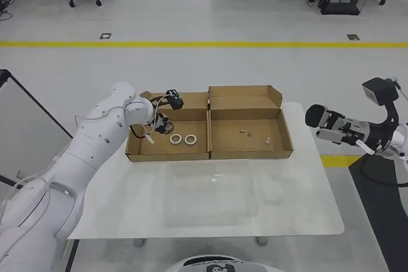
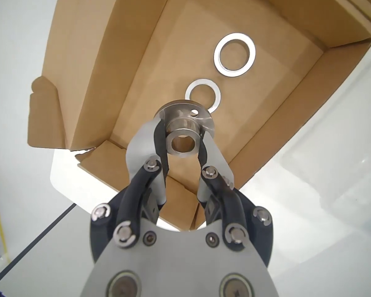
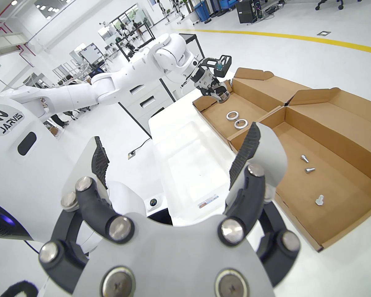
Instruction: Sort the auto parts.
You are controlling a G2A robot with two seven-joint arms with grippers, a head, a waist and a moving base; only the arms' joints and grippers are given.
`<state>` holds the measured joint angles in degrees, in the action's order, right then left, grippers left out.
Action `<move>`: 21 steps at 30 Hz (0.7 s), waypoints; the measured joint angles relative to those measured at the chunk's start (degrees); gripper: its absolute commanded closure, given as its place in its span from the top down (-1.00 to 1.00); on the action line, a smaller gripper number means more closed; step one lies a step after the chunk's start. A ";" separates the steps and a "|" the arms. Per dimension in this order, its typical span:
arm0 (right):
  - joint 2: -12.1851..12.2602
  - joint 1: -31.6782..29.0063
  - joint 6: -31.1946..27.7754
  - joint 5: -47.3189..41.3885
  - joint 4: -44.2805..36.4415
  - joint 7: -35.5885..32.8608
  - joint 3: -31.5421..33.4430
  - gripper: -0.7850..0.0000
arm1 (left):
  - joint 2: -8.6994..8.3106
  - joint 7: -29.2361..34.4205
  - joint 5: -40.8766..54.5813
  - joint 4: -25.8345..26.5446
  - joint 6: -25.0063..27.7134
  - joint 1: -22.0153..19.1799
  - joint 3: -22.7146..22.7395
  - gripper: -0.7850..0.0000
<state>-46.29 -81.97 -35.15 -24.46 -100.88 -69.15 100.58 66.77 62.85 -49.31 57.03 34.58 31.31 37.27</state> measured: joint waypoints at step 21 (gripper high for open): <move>0.00 0.00 0.00 0.00 0.00 0.00 0.00 1.00 | 4.10 -7.27 -5.32 -15.81 1.21 -1.83 -5.44 -1.00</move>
<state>-46.29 -81.97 -35.15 -24.46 -100.88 -69.15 100.58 70.87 55.58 -54.63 41.21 35.79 29.48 31.83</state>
